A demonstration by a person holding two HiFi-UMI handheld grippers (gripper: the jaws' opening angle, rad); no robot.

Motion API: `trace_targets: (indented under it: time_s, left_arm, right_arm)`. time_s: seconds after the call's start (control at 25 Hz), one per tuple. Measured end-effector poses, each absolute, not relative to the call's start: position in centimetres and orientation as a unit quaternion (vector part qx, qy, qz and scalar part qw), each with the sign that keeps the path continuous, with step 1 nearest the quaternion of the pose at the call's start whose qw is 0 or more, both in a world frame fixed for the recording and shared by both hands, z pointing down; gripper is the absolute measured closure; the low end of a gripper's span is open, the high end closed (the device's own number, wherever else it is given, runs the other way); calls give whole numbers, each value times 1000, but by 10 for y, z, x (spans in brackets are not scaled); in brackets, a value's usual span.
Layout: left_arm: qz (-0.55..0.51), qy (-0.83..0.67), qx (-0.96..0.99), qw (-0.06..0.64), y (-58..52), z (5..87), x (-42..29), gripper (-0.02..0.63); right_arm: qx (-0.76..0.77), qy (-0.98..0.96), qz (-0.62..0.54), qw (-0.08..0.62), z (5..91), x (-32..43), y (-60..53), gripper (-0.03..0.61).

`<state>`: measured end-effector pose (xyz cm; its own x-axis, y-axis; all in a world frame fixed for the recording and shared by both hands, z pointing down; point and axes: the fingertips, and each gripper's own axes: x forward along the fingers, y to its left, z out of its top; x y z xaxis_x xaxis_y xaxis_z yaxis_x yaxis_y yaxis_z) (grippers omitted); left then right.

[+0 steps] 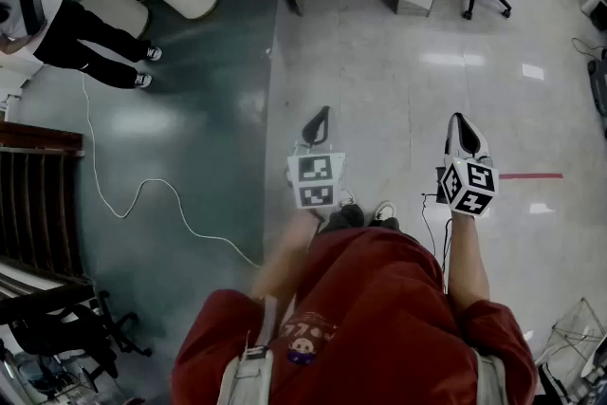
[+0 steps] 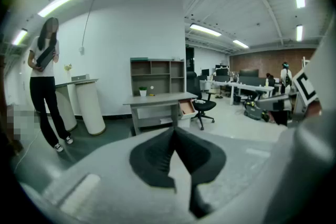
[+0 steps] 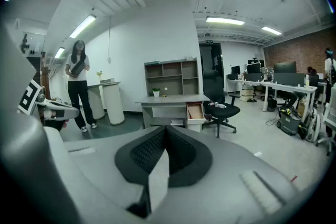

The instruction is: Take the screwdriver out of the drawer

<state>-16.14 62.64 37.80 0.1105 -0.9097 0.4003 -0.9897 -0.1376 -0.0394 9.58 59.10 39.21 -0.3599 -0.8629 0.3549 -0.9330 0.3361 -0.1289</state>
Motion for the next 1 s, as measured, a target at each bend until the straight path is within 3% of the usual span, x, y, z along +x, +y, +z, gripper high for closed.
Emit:
trace_targets:
  time_s: [0.72, 0.76, 0.88, 1.0]
  left_arm:
    - [168, -649, 734, 115, 647, 368, -88, 614]
    - [168, -649, 733, 115, 648, 368, -84, 614]
    - [169, -651, 732, 114, 654, 369, -71, 614]
    - [174, -650, 731, 113, 658, 372, -58, 614]
  right_arm:
    - [553, -810, 170, 91, 393, 160, 605, 577]
    - [554, -810, 170, 87, 392, 165, 606, 566]
    - [551, -812, 176, 78, 393, 175, 609, 442]
    - [552, -811, 179, 77, 395, 185, 609, 405]
